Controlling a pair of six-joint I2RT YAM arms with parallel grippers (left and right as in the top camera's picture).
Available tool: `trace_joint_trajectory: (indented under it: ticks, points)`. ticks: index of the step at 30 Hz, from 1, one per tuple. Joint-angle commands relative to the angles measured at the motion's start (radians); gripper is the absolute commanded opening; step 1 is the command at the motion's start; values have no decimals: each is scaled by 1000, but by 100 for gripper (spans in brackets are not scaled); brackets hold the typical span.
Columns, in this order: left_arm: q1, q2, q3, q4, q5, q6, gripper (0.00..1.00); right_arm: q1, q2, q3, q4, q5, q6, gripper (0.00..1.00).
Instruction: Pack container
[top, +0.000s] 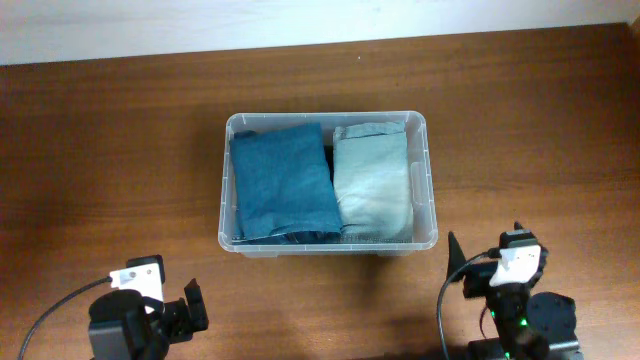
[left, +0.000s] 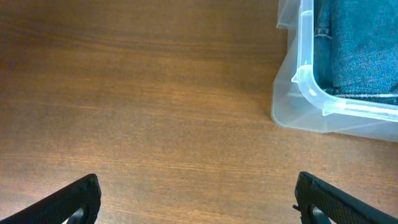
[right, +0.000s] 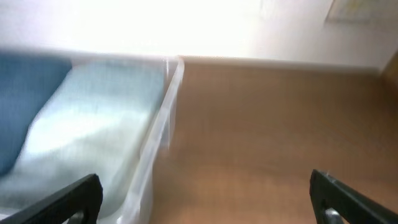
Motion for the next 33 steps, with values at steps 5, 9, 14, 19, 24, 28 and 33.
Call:
trace_joint_trajectory:
  ticks: [5, 9, 14, 19, 24, 28, 33]
  points:
    - [0, -5, 0, 1, 0, 5, 99, -6, -1, -328, 571, 6, -75, 99]
    - [0, -5, 0, 1, 0, 5, 99, -6, -27, -351, 578, -33, -75, 98]
    - [0, -5, 0, 1, 0, 5, 99, -6, -26, -351, 506, -33, -75, 98]
    - [0, -5, 0, 1, 0, 5, 99, -6, -23, -351, 473, -29, -75, 98]
    - [0, -5, 0, 1, 0, 5, 99, -6, -23, -351, 473, -29, -75, 98]
    - [0, -5, 0, 1, 0, 5, 99, -6, -23, -351, 473, -29, -74, 99]
    - [0, -5, 0, 1, 0, 5, 99, -6, -23, -351, 473, -29, -75, 98]
